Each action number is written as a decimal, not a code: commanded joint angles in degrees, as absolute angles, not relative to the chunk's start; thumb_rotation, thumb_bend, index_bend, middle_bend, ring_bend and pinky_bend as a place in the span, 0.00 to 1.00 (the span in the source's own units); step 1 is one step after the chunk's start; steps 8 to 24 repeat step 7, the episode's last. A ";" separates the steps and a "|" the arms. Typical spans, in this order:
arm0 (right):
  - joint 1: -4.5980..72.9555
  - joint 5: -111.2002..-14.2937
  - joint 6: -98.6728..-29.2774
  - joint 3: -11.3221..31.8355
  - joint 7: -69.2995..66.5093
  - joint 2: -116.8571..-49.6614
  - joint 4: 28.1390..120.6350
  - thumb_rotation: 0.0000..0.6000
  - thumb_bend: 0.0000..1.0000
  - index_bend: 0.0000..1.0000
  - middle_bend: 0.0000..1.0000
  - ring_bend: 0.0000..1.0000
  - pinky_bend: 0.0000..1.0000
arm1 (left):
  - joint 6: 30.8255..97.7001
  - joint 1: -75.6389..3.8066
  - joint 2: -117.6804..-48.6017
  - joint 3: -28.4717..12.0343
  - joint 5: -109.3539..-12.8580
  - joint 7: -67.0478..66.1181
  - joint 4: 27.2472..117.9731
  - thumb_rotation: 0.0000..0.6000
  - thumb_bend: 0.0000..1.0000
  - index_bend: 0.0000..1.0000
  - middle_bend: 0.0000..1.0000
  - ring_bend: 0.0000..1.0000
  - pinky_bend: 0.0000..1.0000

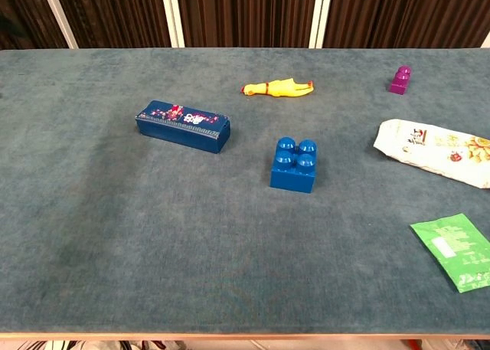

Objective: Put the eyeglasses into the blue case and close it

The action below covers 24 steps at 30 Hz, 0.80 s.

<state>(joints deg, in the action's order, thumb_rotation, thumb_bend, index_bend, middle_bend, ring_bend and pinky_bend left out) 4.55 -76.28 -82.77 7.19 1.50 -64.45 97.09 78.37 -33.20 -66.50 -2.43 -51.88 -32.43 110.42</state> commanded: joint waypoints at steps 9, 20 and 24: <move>4.21 -78.29 -84.60 7.32 0.18 -65.74 95.23 1.00 0.08 0.04 0.00 0.00 0.17 | 86.10 -24.23 -60.93 3.54 -67.23 -22.81 112.33 1.00 0.29 0.12 0.06 0.02 0.03; 4.21 -78.29 -84.60 7.32 0.18 -65.74 95.23 1.00 0.08 0.04 0.00 0.00 0.17 | 86.10 -24.23 -60.93 3.54 -67.23 -22.81 112.33 1.00 0.29 0.12 0.06 0.02 0.03; 4.21 -78.29 -84.60 7.32 0.18 -65.74 95.23 1.00 0.08 0.04 0.00 0.00 0.17 | 86.10 -24.23 -60.93 3.54 -67.23 -22.81 112.33 1.00 0.29 0.12 0.06 0.02 0.03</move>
